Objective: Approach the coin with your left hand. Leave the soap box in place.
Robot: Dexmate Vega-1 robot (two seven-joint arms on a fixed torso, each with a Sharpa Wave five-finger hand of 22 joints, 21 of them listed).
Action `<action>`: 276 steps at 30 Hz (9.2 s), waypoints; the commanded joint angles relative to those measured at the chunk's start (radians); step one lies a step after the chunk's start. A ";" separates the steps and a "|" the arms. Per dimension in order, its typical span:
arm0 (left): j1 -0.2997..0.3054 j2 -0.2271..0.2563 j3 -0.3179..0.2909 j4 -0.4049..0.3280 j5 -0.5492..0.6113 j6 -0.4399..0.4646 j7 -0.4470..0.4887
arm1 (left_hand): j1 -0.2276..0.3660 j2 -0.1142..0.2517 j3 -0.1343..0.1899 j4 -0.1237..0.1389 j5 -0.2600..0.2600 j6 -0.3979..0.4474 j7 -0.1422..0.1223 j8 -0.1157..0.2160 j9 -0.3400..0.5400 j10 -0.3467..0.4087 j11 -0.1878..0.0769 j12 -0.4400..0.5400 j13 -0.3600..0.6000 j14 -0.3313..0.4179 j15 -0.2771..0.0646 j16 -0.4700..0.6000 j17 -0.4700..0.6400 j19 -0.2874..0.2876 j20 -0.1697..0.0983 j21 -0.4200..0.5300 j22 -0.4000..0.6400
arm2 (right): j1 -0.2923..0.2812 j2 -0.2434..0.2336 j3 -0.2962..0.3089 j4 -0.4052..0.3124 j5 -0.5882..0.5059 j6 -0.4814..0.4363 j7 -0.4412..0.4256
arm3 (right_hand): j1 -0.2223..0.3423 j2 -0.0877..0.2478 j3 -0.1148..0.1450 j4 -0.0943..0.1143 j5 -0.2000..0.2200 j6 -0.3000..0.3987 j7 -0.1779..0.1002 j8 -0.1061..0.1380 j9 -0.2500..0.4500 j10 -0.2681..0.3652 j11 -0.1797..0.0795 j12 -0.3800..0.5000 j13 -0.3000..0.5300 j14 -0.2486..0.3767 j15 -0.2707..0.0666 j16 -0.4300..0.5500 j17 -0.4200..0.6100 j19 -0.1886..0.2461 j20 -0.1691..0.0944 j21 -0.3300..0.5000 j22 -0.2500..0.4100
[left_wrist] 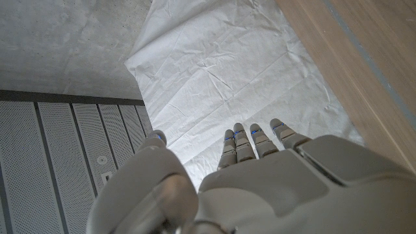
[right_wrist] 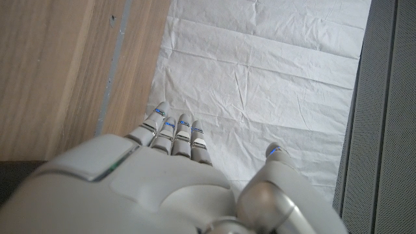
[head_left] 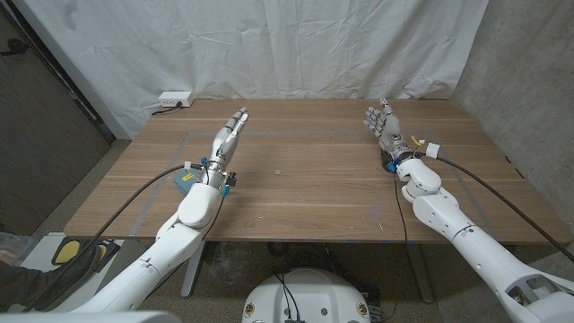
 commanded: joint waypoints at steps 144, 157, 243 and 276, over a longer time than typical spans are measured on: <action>-0.038 0.203 0.113 -0.286 0.594 0.495 0.235 | 0.102 0.001 -0.005 -0.062 0.029 0.151 -0.041 0.017 0.007 0.138 -0.042 0.014 0.006 0.139 -0.052 0.014 0.006 0.123 -0.079 -0.011 0.007 | -0.040 -0.034 0.014 -0.088 -0.003 -0.051 -0.056 | 0.002 0.017 -0.021 -0.008 0.011 0.012 0.000 -0.007 0.005 0.016 -0.001 0.006 0.004 0.016 0.005 -0.001 0.006 0.031 -0.001 -0.053 0.003; -0.054 0.212 0.139 -0.299 0.680 0.547 0.239 | 0.111 -0.002 -0.008 -0.067 0.038 0.172 -0.050 0.019 0.007 0.156 -0.056 0.015 0.006 0.155 -0.060 0.013 0.005 0.143 -0.084 -0.009 0.006 | -0.034 -0.029 0.010 -0.085 -0.003 -0.049 -0.051 | 0.001 0.017 -0.023 -0.008 0.011 0.010 -0.001 -0.008 0.005 0.016 0.001 0.006 0.004 0.016 0.005 -0.002 0.007 0.033 -0.001 -0.057 0.003; -0.136 0.207 0.328 -0.353 0.927 0.865 0.045 | 0.135 -0.010 -0.021 -0.081 0.067 0.187 -0.060 0.005 0.008 0.170 -0.062 -0.002 0.006 0.166 -0.065 -0.001 0.007 0.155 -0.068 -0.026 0.007 | -0.026 -0.051 0.021 -0.095 0.009 -0.076 -0.042 | -0.002 0.023 -0.036 -0.009 0.011 0.007 0.002 -0.009 0.005 0.010 0.004 0.003 0.004 0.010 0.010 -0.004 0.007 0.039 0.004 -0.088 0.004; -0.173 0.187 0.369 -0.298 0.913 0.912 -0.004 | 0.135 -0.007 -0.026 -0.080 0.074 0.190 -0.064 0.000 0.008 0.171 -0.062 -0.008 0.006 0.165 -0.067 -0.003 0.007 0.150 -0.068 -0.033 0.008 | -0.013 -0.033 0.012 -0.061 0.020 -0.070 -0.026 | -0.001 0.026 -0.040 -0.010 0.011 0.006 0.002 -0.009 0.005 0.011 0.006 0.003 0.004 0.016 0.010 -0.002 0.006 0.048 0.000 -0.097 0.005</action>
